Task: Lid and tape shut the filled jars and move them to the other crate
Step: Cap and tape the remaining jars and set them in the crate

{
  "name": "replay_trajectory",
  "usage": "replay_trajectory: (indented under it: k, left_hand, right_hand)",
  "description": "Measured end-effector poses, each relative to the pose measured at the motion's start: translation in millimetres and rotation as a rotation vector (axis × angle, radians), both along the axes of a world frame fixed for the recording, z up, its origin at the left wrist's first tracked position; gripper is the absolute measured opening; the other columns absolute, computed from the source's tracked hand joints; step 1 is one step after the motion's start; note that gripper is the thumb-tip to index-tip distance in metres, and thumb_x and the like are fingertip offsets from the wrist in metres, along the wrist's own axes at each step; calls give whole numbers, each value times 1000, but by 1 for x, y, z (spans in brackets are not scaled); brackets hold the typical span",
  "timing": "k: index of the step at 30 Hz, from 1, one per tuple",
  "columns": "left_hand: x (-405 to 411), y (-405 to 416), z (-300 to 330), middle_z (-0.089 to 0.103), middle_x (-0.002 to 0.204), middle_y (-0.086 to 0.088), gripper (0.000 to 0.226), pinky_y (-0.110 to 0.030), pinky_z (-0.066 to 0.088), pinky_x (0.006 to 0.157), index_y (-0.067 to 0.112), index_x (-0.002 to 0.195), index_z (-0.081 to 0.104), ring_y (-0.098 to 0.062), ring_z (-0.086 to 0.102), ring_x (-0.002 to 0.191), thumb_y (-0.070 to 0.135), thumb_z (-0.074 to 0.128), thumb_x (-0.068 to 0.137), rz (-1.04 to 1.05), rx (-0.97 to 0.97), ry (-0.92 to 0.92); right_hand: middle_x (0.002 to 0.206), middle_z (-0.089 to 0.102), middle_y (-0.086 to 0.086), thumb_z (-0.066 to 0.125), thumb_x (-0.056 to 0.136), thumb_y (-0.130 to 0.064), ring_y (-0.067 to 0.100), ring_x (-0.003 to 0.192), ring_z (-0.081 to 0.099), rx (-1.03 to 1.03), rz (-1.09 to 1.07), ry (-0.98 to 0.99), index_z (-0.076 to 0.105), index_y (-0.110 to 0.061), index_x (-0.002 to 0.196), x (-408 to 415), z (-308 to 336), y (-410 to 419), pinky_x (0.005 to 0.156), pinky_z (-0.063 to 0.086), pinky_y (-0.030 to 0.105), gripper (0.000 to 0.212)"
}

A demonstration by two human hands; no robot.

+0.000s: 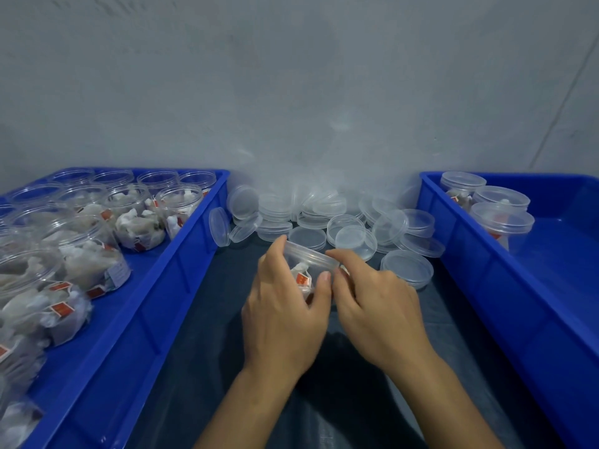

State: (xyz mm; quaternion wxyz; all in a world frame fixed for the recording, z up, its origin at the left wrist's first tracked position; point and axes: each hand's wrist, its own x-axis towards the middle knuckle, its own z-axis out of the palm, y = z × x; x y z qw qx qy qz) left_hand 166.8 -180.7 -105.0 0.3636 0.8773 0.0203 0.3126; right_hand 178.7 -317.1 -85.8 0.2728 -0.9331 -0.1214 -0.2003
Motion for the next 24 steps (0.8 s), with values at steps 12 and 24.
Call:
replay_trajectory:
  k: [12,24]
  left_hand:
    - [11,13,-8,52,142,6,77,-32,41,79,32,139,28,-23,63,117,55,78,85,-38,30,25]
    - [12,18,-10,52,131,19,79,-10,41,68,43,136,30,5,62,100,68,70,73,-159,-204,40]
  right_hand:
    - [72,68,-9,24,95,-55,22,75,66,-11,0,-33,44,-47,130,7,-3,-5,69,49,43,41]
    - [65,64,-12,22,91,-63,21,77,67,17,-11,1,46,-50,129,9,1,-9,73,53,45,47]
